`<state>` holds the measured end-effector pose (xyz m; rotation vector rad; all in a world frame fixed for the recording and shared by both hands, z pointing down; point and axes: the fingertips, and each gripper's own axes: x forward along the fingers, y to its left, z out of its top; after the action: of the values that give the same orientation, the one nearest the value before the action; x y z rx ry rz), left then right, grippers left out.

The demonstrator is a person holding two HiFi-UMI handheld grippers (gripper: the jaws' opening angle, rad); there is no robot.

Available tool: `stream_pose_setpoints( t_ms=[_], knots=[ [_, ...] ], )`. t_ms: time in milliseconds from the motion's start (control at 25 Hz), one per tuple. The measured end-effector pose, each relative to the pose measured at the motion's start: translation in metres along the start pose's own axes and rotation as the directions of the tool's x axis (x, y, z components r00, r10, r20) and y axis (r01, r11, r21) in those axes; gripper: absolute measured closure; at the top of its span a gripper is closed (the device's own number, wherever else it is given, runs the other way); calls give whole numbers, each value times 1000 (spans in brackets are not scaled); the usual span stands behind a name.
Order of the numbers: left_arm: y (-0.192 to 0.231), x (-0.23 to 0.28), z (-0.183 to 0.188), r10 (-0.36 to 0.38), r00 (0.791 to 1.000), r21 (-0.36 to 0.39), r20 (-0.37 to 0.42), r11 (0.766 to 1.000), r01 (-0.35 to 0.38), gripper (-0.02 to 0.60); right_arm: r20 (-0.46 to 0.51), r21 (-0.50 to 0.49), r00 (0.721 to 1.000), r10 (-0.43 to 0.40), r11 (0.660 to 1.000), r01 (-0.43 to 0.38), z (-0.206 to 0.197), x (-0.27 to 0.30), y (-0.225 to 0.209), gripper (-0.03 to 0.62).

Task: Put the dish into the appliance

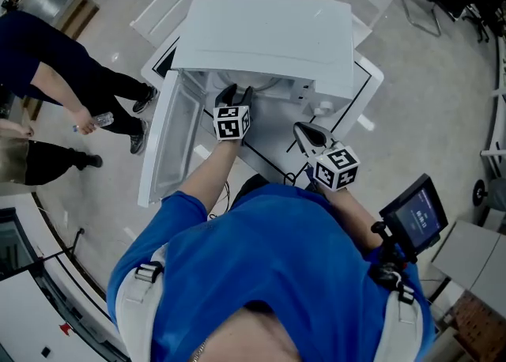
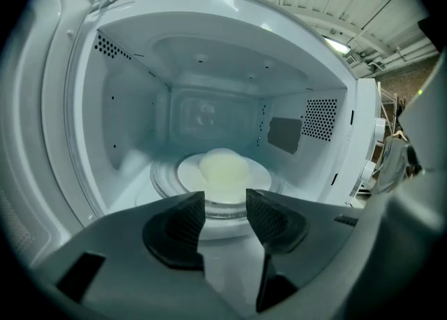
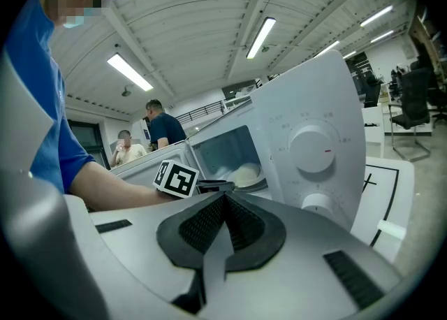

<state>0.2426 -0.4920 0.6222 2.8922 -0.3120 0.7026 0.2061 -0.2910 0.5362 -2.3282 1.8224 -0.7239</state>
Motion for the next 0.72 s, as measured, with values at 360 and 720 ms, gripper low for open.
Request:
stream_pose_setpoints(
  t_ms=[360,720],
  knots=[
    [3,10,-6,7,1000,-17,-13,1000,-7,388,4,-4,1000,-6,1000,6,-4,-3,-7,592],
    [-1,-6,1,-14,999,-42,51,999,16,387,16,-5,1000,2,1000,-2,-2,-2,-7,592]
  ],
)
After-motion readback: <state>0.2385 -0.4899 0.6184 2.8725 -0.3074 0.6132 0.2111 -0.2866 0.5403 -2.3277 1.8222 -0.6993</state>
